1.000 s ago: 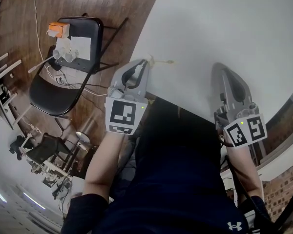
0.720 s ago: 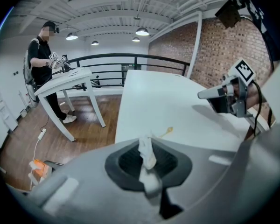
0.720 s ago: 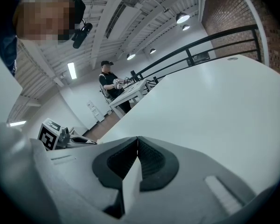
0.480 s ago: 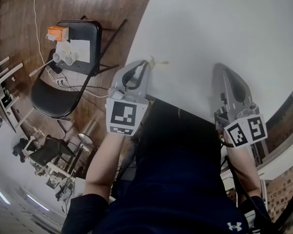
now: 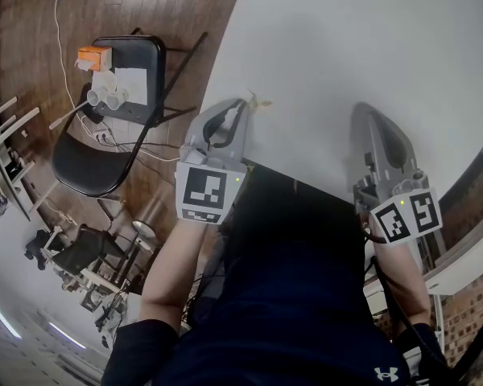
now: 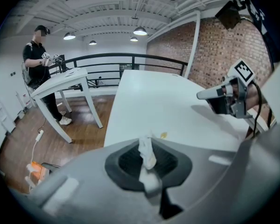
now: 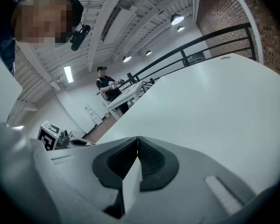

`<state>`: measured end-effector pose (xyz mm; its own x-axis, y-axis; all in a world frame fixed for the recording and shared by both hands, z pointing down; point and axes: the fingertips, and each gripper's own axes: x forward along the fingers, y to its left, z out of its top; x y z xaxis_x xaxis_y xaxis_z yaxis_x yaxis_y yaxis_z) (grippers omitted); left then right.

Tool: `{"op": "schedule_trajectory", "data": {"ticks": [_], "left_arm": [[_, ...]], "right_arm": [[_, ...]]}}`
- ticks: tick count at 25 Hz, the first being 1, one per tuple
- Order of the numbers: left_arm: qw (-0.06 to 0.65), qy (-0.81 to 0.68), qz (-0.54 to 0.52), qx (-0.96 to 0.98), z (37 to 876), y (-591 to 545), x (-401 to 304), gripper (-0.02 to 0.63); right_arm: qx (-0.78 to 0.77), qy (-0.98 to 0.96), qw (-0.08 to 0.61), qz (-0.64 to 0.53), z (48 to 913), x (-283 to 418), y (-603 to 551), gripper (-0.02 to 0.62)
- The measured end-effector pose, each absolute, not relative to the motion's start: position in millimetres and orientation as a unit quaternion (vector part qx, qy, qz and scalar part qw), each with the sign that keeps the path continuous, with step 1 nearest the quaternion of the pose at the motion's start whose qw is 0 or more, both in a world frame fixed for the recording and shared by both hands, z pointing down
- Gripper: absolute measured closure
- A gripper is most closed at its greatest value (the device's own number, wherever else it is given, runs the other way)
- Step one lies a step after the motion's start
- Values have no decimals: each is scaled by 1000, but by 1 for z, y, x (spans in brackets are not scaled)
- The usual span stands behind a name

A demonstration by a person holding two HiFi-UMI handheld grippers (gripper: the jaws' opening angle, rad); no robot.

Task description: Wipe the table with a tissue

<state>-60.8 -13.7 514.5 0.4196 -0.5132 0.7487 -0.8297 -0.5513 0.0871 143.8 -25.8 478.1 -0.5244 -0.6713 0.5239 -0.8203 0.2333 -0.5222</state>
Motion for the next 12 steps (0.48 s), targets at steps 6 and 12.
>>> {"op": "schedule_trajectory", "data": {"ticks": [6, 12], "left_arm": [[227, -411, 345, 813, 516, -15, -55, 588], [226, -410, 346, 813, 515, -15, -45, 588]], "right_arm": [[482, -776, 91, 397, 480, 149, -25, 584], [485, -774, 87, 399, 479, 158, -23, 584]]}}
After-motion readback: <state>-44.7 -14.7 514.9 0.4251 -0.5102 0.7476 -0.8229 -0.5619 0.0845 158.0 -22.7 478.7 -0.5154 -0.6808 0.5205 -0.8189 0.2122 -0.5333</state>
